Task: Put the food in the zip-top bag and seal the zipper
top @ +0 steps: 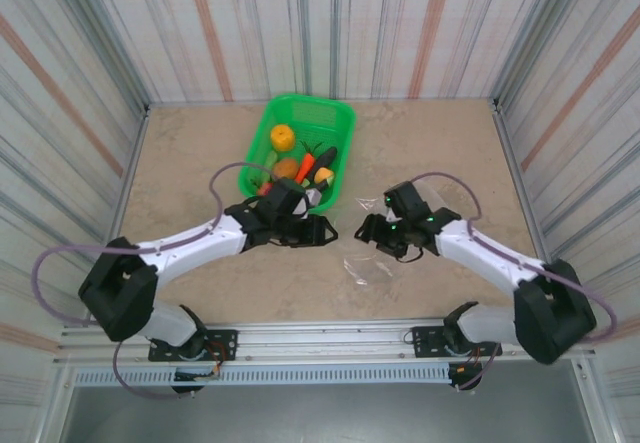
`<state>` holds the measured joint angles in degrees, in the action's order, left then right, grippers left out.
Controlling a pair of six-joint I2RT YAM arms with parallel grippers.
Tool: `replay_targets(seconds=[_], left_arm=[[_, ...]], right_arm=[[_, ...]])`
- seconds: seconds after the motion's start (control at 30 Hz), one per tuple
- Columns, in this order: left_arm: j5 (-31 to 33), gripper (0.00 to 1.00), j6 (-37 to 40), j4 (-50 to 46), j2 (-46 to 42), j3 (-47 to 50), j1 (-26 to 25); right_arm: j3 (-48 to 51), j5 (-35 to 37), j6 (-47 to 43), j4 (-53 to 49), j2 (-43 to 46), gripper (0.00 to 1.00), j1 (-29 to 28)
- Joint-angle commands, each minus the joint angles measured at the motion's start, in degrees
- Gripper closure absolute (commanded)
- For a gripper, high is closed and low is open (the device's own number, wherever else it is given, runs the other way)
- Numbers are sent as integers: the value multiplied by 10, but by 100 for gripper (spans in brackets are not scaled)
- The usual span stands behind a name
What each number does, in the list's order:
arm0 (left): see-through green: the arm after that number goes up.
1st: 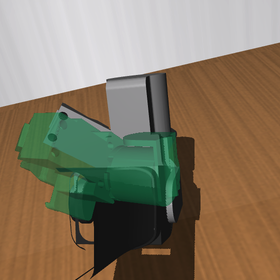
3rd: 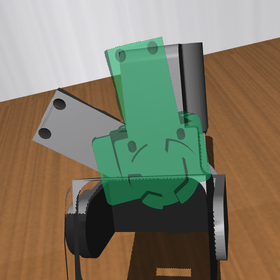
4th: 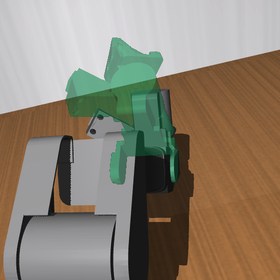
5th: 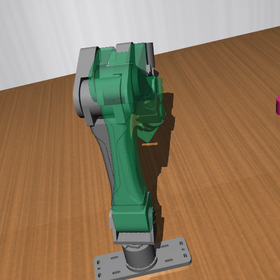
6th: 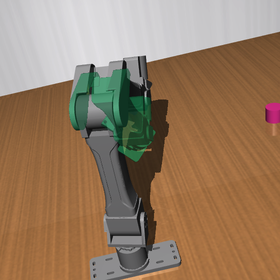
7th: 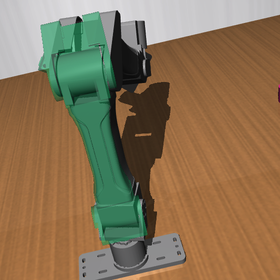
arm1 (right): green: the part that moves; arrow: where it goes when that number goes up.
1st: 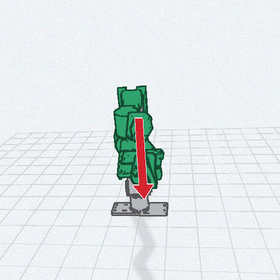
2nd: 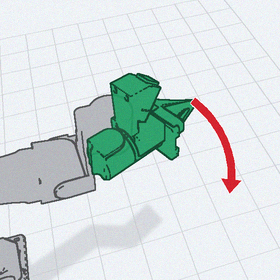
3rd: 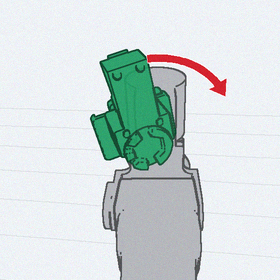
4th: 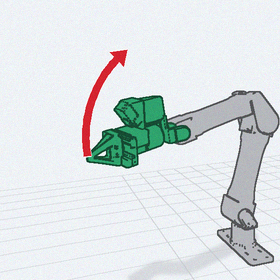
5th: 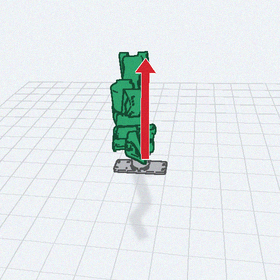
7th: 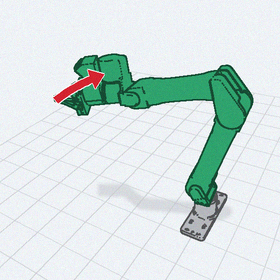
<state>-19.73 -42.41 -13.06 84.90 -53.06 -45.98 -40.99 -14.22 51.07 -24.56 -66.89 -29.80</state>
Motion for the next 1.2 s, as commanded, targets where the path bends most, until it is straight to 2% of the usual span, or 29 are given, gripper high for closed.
replay_targets(seconds=[0.0, 0.1, 0.2, 0.47, 0.6, 0.63, 0.67, 0.73, 0.77, 0.83, 1.07, 1.17], left_arm=[[12, 46, -25, -15, 28, -37, -10], [35, 46, -22, -32, 41, -49, -20], [40, 46, -21, -42, 68, -64, -25], [91, 45, -11, -66, 131, -87, -47], [94, 46, 1, -61, 165, -102, -48], [96, 49, 10, -62, 176, -110, -49], [99, 57, 22, -68, 189, -120, -49], [105, 81, 48, -94, 204, -141, -49], [107, 89, 59, -106, 204, -145, -49], [110, 100, 74, -117, 188, -135, -48], [154, 100, 87, -151, 28, -5, -34], [158, 100, 86, -171, -57, 52, -1]], right_arm=[[0, 66, 5, -90, 92, 31, 52], [3, 59, -9, -118, 148, 31, 94], [3, 57, -20, -138, 166, 31, 111], [-11, 73, -36, -158, 187, 29, 115], [-14, 75, -50, -160, 180, 28, 115], [-12, 73, -52, -159, 178, 27, 114], [-10, 74, -54, -155, 178, 26, 111], [-14, 88, -56, -159, 178, 26, 104], [-17, 97, -63, -163, 178, 28, 100], [-24, 105, -87, -173, 174, 35, 96], [-49, 100, -175, -185, 158, 36, 96], [-53, 80, -191, -162, 138, 30, 90]])
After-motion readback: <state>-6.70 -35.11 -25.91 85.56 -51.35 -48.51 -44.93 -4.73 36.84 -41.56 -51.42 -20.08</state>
